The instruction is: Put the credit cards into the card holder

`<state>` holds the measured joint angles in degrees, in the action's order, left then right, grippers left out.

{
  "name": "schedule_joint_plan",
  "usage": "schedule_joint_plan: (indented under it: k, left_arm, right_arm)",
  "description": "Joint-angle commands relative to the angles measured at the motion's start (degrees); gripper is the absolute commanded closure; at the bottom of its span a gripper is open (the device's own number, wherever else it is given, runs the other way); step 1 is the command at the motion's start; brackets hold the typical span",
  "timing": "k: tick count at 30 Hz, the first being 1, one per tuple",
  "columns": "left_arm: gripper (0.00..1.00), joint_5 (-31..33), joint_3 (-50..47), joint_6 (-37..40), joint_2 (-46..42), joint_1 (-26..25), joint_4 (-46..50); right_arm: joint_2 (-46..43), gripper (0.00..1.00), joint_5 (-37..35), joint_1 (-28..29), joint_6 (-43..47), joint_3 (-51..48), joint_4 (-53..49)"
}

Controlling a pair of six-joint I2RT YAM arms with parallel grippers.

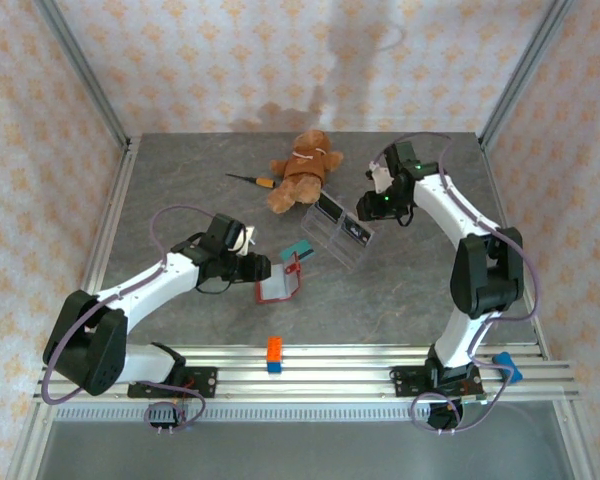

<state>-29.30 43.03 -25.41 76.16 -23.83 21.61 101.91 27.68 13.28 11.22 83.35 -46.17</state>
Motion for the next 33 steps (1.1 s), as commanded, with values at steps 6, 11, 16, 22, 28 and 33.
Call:
schedule_joint_plan:
  k: [6,11,16,22,28,33]
  left_arm:
    - [0.57,1.2,2.0,1.3,-0.1,0.7,2.4]
    - [0.57,1.3,1.8,1.5,-0.2,0.7,2.1]
    - [0.57,0.5,1.0,1.1,-0.4,0.8,1.1]
    - [0.57,-0.3,2.2,1.4,1.0,0.7,1.6]
    - [0.57,-0.3,2.8,1.9,1.8,0.7,1.9]
    - [0.57,-0.7,2.8,1.5,2.8,0.7,0.6]
  right_arm:
    - [3.6,0.65,-2.9,-0.1,0.4,0.4,-2.1]
    - [2.3,0.80,-3.4,-0.2,-1.7,-0.1,-2.3]
    - [-1.8,0.85,-4.2,-0.1,-5.0,-4.4,-0.2]
    - [-8.0,0.96,-6.3,-0.1,-13.0,-11.3,2.5]
    - [-19.3,0.96,-9.7,-0.1,-28.2,-23.0,11.0]
    - [-23.5,0.78,-10.1,0.3,-26.9,-26.1,12.6]
